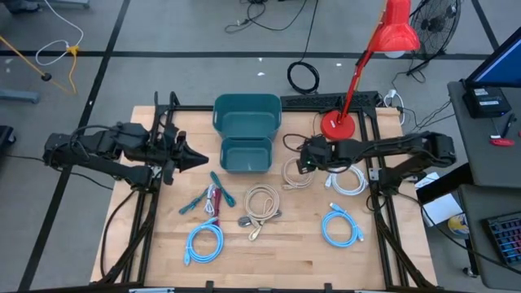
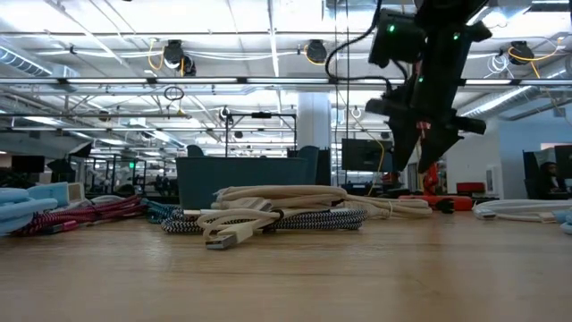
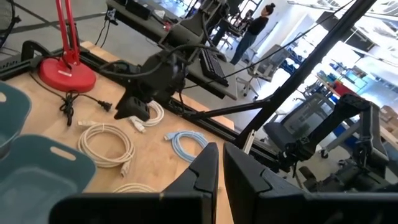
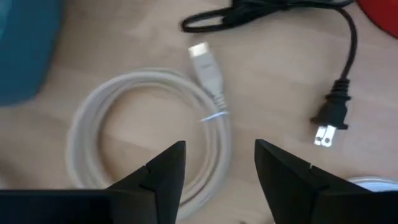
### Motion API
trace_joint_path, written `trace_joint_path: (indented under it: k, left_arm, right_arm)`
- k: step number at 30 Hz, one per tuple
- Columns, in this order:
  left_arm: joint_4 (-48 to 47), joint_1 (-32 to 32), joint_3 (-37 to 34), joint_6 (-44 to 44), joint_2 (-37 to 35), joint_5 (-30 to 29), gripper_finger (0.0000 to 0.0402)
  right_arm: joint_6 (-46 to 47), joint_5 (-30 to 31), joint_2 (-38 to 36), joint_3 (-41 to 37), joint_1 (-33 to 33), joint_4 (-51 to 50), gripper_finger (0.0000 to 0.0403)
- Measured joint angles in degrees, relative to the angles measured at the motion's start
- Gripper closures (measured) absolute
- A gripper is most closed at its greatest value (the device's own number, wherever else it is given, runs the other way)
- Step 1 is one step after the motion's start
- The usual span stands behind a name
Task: Pick & Place USB Port
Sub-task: Put the white HDMI cable into the top blue bin
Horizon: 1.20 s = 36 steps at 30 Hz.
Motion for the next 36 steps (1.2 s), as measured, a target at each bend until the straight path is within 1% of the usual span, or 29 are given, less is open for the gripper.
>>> trace_joint_path:
  k: [5,10,14,20,28,32,36]
  left_arm:
    - [-0.35,0.00,0.00,-0.07,0.00,0.00,0.0376]
    - [-0.33,0.00,0.00,-0.26,-0.02,0.02,0.0376]
    - [-1.24,-0.04,0.00,-0.79,-0.01,0.04,0.0376]
    - [-2.55,-0.04,0.00,-1.27,0.00,0.03,0.0376]
    - [-2.52,-0.04,0.00,-1.24,-0.02,0.00,0.0376]
    - [-2.52,-0.04,0.00,-1.33,0.00,0.01,0.0376]
    - [-2.54,-0.04,0.00,-1.32,-0.02,0.00,0.0376]
  right_arm:
    - [-0.12,-3.46,3.52,-0.02,-1.67,-0.20,0.0177]
    - [-0.13,-3.64,7.05,0.00,-1.20,0.52,0.0149]
    - [-0.13,-3.64,9.21,-0.01,-1.18,0.86,0.0139]
    - [-0.26,-3.56,11.23,-0.02,-0.89,1.28,0.0140]
    - [-0.37,-3.48,12.96,-0.02,-0.36,3.88,0.0155]
    - [-1.25,-3.58,11.56,-0.04,-0.07,4.37,0.0163]
    - [-5.15,-5.59,7.42,-0.04,-0.22,4.57,0.0168]
